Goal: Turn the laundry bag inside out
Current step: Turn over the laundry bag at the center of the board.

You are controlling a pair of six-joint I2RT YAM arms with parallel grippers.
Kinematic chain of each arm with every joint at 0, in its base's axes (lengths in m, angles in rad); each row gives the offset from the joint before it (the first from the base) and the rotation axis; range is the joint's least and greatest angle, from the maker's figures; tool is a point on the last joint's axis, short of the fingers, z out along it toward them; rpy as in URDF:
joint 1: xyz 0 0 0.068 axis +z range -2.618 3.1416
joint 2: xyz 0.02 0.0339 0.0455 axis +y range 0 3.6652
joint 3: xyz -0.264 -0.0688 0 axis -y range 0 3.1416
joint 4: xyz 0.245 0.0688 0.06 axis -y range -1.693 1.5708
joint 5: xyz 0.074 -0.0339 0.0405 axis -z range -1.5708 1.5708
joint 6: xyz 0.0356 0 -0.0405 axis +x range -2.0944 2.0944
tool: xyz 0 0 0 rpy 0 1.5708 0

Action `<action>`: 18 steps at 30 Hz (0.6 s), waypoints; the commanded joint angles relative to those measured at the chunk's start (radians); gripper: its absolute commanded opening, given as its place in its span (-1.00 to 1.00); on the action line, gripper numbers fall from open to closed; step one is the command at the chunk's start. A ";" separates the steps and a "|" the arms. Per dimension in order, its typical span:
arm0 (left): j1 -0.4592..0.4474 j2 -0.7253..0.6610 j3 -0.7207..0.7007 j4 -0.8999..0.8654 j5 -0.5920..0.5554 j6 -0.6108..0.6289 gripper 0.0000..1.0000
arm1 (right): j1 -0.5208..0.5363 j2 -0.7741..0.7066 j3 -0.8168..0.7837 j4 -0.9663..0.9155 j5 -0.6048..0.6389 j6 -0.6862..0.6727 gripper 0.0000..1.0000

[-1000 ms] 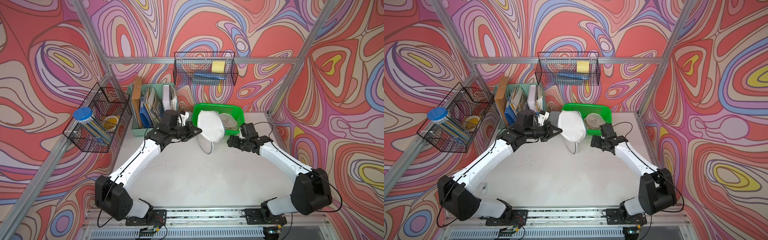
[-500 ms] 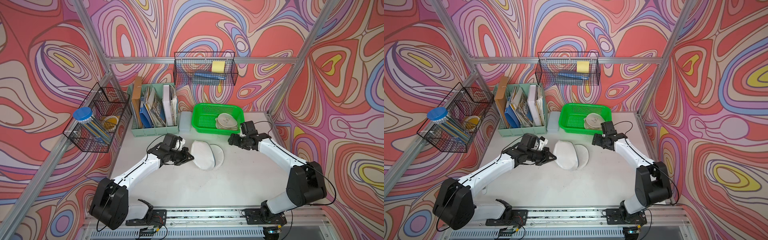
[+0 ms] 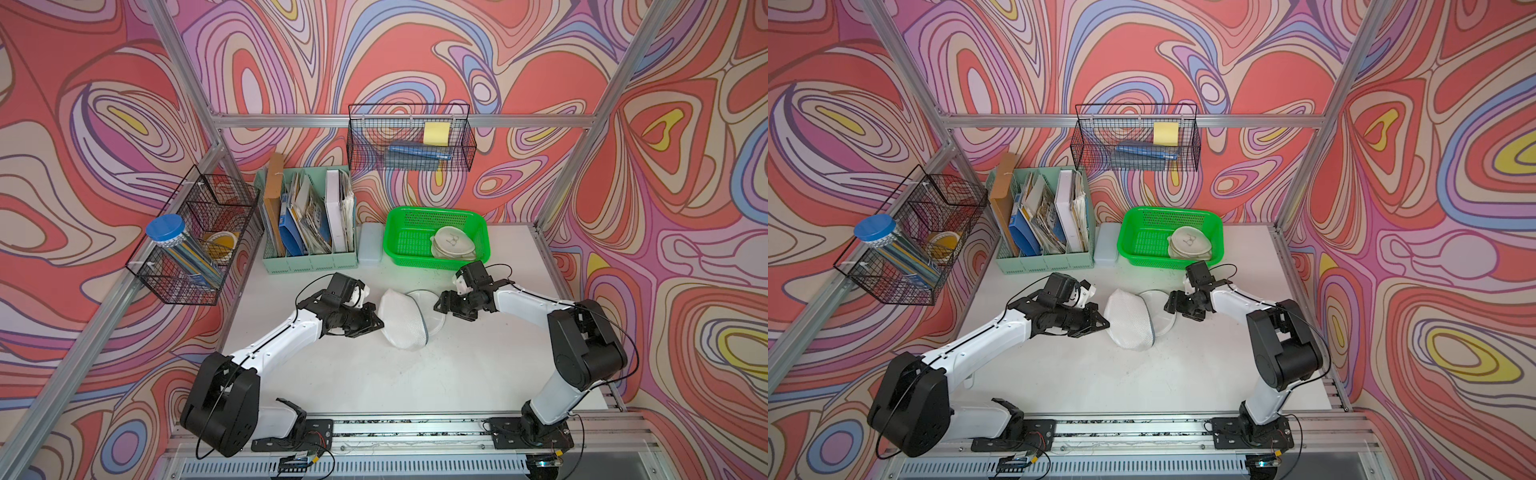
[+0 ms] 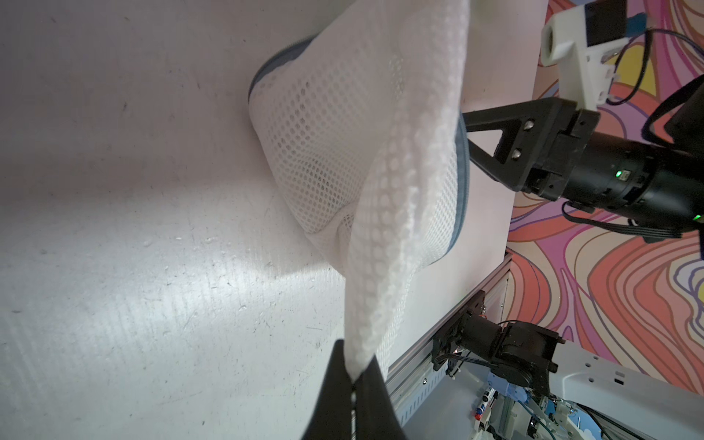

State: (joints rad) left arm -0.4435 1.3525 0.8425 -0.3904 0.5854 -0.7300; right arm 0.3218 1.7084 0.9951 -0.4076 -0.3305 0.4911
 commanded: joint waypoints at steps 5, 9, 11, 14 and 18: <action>0.006 0.013 0.022 -0.029 -0.025 0.021 -1.00 | 0.002 0.122 0.052 0.089 -0.088 0.003 0.02; 0.007 0.022 0.025 -0.060 -0.069 0.021 -1.00 | 0.001 0.127 0.085 0.064 -0.063 -0.004 -0.98; 0.010 0.037 0.037 -0.103 -0.118 0.023 -1.00 | 0.001 0.090 0.105 0.026 -0.011 -0.020 -1.00; 0.012 0.084 0.061 -0.177 -0.213 0.018 -1.00 | 0.001 0.003 0.147 -0.062 0.080 -0.056 -1.00; 0.012 0.179 0.099 -0.253 -0.316 -0.019 -1.00 | 0.006 -0.082 0.234 -0.180 0.154 -0.101 -1.00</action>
State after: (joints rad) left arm -0.4377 1.4723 0.9108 -0.5293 0.3882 -0.7330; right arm 0.3222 1.7012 1.1629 -0.4934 -0.2741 0.4431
